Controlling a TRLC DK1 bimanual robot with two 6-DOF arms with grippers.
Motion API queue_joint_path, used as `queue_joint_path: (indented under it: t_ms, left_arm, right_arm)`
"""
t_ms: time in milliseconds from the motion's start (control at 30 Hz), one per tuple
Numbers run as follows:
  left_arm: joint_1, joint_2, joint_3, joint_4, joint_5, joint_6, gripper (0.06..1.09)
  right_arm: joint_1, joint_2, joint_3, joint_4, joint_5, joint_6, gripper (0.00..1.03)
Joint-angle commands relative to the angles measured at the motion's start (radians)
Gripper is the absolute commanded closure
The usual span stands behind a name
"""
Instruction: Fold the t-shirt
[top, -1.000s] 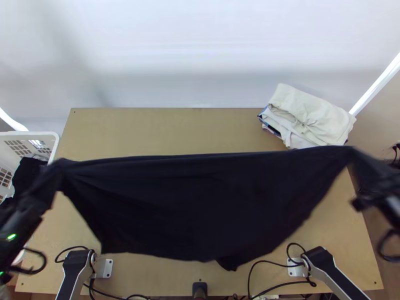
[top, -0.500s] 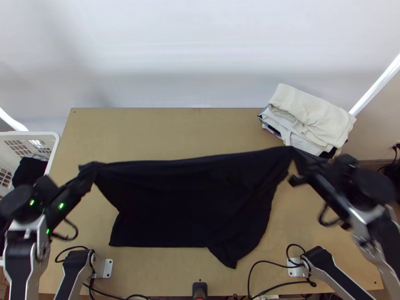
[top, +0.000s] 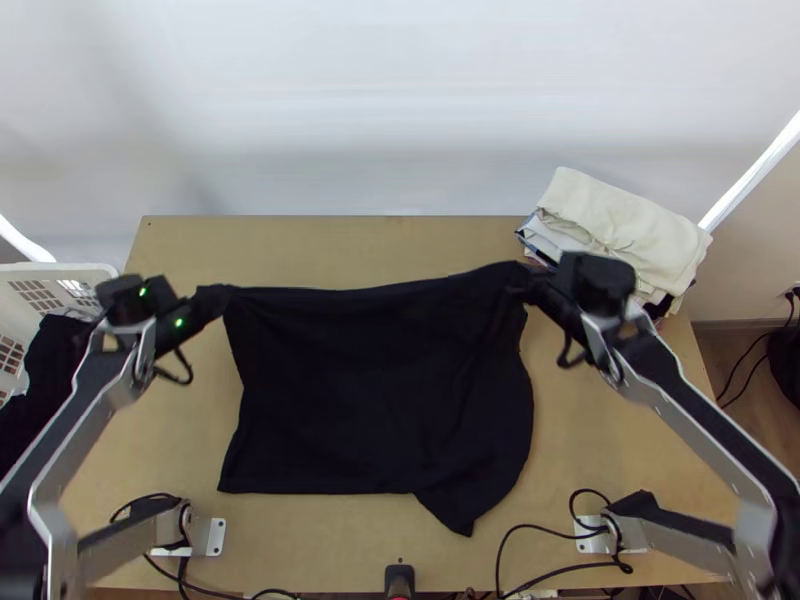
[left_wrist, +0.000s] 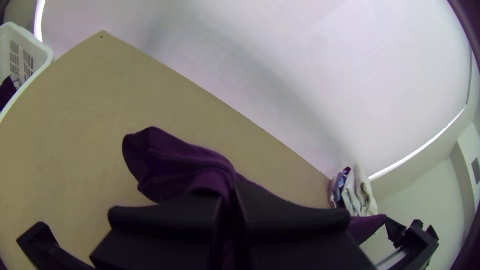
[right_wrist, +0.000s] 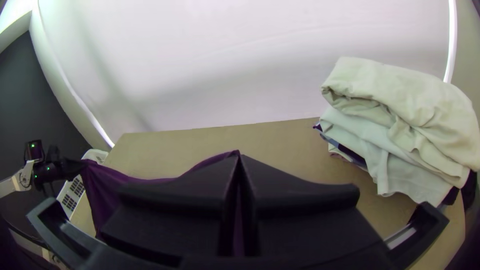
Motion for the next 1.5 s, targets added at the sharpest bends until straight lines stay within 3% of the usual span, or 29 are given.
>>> queue_joint_path:
  t_ms: [0, 367, 567, 600, 667, 700, 800, 900, 967, 1067, 1100, 1167, 1300, 1467]
  left_arm:
    - [0.010, 0.115, 0.101, 0.067, -0.004, 0.024, 1.05]
    - [0.007, 0.453, 0.349, 0.093, -0.030, 0.012, 1.05]
    - [-0.010, 0.534, 0.411, 0.095, -0.030, -0.008, 0.76]
    - [-0.008, 0.537, 0.418, 0.095, -0.030, -0.016, 0.68]
    - [-0.008, 0.537, 0.425, 0.095, -0.030, -0.039, 0.54]
    - [-0.007, 0.529, 0.425, 0.090, -0.030, -0.040, 0.49]
    - [-0.002, 0.502, 0.420, 0.070, -0.026, -0.053, 0.30]
    - [0.010, 0.457, 0.420, 0.055, -0.026, -0.045, 0.24]
    - [0.023, 0.423, 0.423, 0.038, -0.018, -0.043, 0.24]
    - [0.039, 0.365, 0.434, -0.040, -0.004, -0.042, 0.21]
    - [0.047, 0.348, 0.435, -0.069, 0.012, -0.042, 0.20]
    - [0.058, 0.304, 0.426, -0.115, 0.016, -0.017, 0.20]
    - [0.076, 0.235, 0.398, -0.196, 0.020, 0.061, 0.17]
    - [0.104, 0.143, 0.346, -0.270, 0.020, 0.159, 0.12]
  right_arm:
    - [-0.039, 0.121, 0.095, 0.063, -0.014, 0.031, 1.00]
    - [-0.104, 0.509, 0.378, 0.115, -0.020, 0.081, 1.00]
    - [-0.098, 0.648, 0.535, 0.097, -0.014, 0.157, 0.99]
    - [-0.098, 0.662, 0.556, 0.092, -0.008, 0.164, 0.89]
    - [-0.098, 0.676, 0.590, 0.077, 0.017, 0.186, 0.49]
    - [-0.101, 0.684, 0.616, 0.052, 0.025, 0.210, 0.41]
    - [-0.113, 0.684, 0.661, 0.011, 0.025, 0.258, 0.23]
    - [-0.124, 0.654, 0.681, -0.027, 0.026, 0.298, 0.22]
    - [-0.131, 0.618, 0.696, -0.129, 0.025, 0.359, 0.22]
    - [-0.141, 0.584, 0.765, -0.459, -0.035, 0.503, 0.22]
    - [-0.141, 0.567, 0.770, -0.544, -0.071, 0.531, 0.20]
    - [-0.141, 0.527, 0.757, -0.702, -0.163, 0.569, 0.05]
    - [-0.141, 0.435, 0.733, -0.946, -0.235, 0.551, 0.05]
    - [-0.148, 0.257, 0.543, -0.966, -0.380, 0.494, 0.04]
